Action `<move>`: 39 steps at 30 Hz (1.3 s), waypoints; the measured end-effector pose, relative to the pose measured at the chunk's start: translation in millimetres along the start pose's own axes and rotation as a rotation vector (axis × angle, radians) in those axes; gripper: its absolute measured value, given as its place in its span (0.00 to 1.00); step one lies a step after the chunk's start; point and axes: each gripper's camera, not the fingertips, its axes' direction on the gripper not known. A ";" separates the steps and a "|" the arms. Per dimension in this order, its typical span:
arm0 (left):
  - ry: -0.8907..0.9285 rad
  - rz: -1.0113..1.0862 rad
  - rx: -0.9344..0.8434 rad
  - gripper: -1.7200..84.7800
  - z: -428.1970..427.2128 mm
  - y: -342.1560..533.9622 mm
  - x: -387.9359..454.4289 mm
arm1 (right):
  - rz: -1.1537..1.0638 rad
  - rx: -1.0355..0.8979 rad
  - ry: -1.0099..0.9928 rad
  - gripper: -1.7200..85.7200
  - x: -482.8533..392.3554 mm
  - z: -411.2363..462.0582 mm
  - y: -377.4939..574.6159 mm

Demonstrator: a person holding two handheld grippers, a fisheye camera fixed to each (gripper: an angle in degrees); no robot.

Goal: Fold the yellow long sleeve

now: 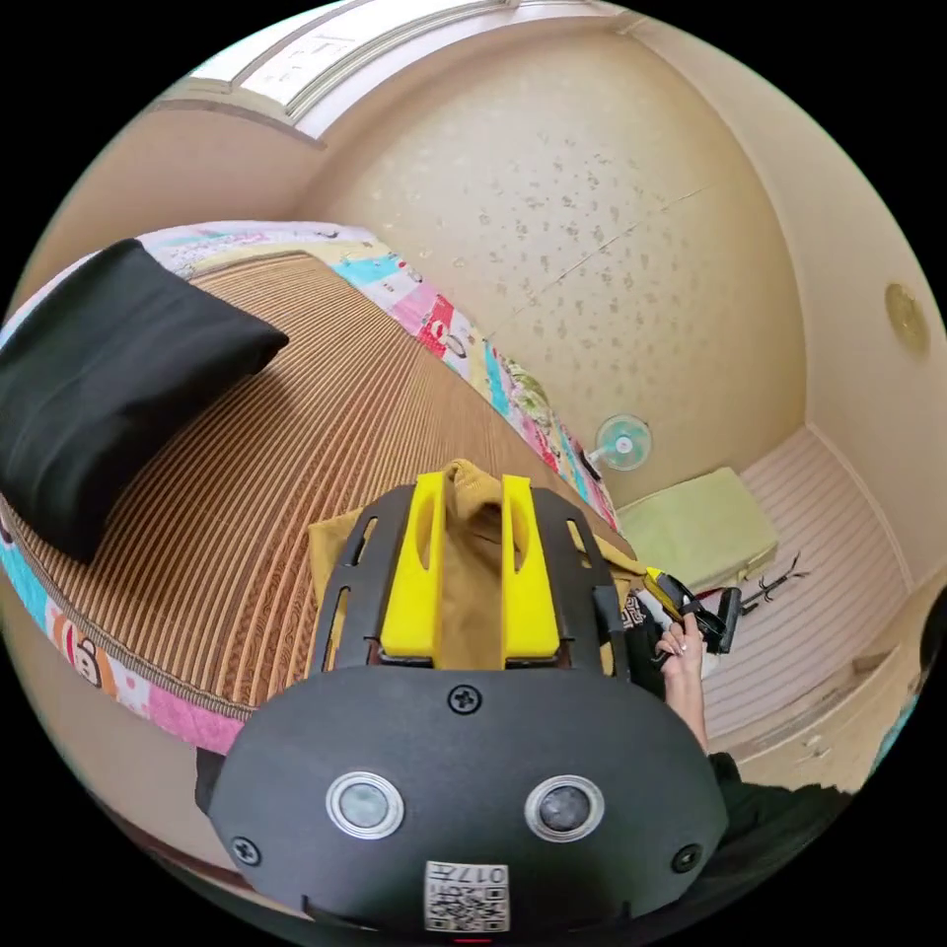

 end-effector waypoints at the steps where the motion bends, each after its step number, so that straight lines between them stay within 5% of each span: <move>1: 0.000 0.019 0.028 0.17 -0.3 7.6 3.8 | -0.066 -0.005 -0.011 0.14 -18.9 11.2 -1.3; 5: -0.154 0.205 -0.021 0.16 17.5 60.0 18.6 | -0.251 -0.030 0.094 0.12 -60.0 55.7 32.8; 8: -0.475 0.190 -0.229 0.15 51.8 98.4 -5.1 | -0.287 -0.273 0.334 0.07 -43.7 132.9 60.9; 13: -0.268 -0.069 -0.053 0.19 -24.9 151.5 -50.2 | -0.290 -0.115 0.450 0.03 -64.5 95.8 68.8; 18: -0.086 -0.217 -0.064 0.20 -22.6 194.0 -64.6 | -0.427 0.162 -0.021 0.03 -132.0 42.2 66.0; 21: -0.054 -0.280 -0.098 0.14 -2.4 198.1 -71.1 | -0.447 0.014 -0.139 0.03 -157.4 79.2 50.1; 23: 0.045 -0.286 -0.020 0.10 -9.1 193.4 -67.5 | -0.444 -0.253 0.009 0.03 -165.5 129.8 39.2; 29: 0.151 0.244 0.010 0.08 13.7 144.3 82.7 | -0.263 -0.104 -0.159 0.02 -129.2 6.6 -29.4; 34: 0.375 0.649 -0.304 0.08 124.8 204.1 227.2 | -0.019 0.026 -0.096 0.03 -37.3 -115.9 -72.3; 39: 0.449 0.727 -0.484 0.11 168.6 297.9 251.6 | 0.169 0.034 -0.042 0.03 53.1 -185.7 -95.1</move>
